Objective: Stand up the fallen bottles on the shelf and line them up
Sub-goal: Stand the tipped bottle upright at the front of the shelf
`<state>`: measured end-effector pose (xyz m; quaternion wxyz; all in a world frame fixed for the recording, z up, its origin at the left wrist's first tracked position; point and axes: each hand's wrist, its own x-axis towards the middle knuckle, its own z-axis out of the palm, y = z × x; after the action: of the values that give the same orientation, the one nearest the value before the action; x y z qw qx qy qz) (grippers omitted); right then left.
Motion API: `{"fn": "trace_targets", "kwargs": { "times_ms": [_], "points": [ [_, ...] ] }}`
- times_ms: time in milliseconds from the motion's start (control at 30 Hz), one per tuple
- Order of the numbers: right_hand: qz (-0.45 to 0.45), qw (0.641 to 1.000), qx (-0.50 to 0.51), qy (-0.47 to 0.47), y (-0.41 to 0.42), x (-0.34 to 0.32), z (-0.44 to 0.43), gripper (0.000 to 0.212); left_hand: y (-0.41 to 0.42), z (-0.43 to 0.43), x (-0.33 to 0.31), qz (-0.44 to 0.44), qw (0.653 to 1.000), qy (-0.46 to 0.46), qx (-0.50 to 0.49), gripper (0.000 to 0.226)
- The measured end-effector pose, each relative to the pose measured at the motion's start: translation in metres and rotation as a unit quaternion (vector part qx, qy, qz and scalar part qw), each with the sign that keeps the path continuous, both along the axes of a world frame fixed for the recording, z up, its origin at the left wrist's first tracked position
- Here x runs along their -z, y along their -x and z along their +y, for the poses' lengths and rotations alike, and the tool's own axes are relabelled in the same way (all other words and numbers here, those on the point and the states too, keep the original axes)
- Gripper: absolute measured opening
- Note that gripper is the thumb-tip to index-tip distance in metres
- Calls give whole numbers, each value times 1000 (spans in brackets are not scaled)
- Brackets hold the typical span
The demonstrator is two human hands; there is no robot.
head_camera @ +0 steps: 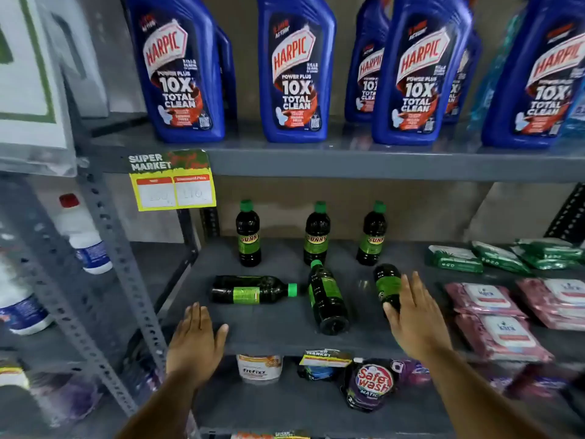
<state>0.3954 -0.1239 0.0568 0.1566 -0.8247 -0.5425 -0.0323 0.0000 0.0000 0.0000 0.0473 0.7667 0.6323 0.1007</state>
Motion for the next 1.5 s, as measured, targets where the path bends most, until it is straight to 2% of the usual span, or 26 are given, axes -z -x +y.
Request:
{"fn": "trace_targets", "kwargs": {
  "times_ms": [133,233,333,700,833,1000,1167,1300,1367,1433,1500],
  "points": [
    [151,986,67,27,7,3,17,76,12,17,8,8,1000,3,-2,78],
    [215,967,125,58,5,-4,32,77,11,22,14,20,1000,5,16,78],
    [248,949,172,90,0,-13,46,88,14,26,18,36,999,8,13,81],
    [235,948,183,114,-8,-7,55,88,10,24,15,32,999,2,8,87],
    [198,961,174,87,-1,-5,53,98,10,21,15,34,999,0,9,80],
    [173,968,151,98,1,-5,54,106,9,20,14,33,999,6,3,79],
    [239,951,127,151,-5,-13,57,114,10,21,14,32,999,6,5,79],
    [274,947,103,130,-13,-18,55,110,10,21,14,37,999,4,2,84],
    [232,955,106,152,-14,-22,53,112,9,20,13,42,999,6,1,89],
    [100,968,109,204,-14,-34,55,109,8,20,12,42,999,7,0,94],
    [-54,963,86,251,-12,-55,59,91,9,22,12,40,999,7,-3,97]
  ]
}}
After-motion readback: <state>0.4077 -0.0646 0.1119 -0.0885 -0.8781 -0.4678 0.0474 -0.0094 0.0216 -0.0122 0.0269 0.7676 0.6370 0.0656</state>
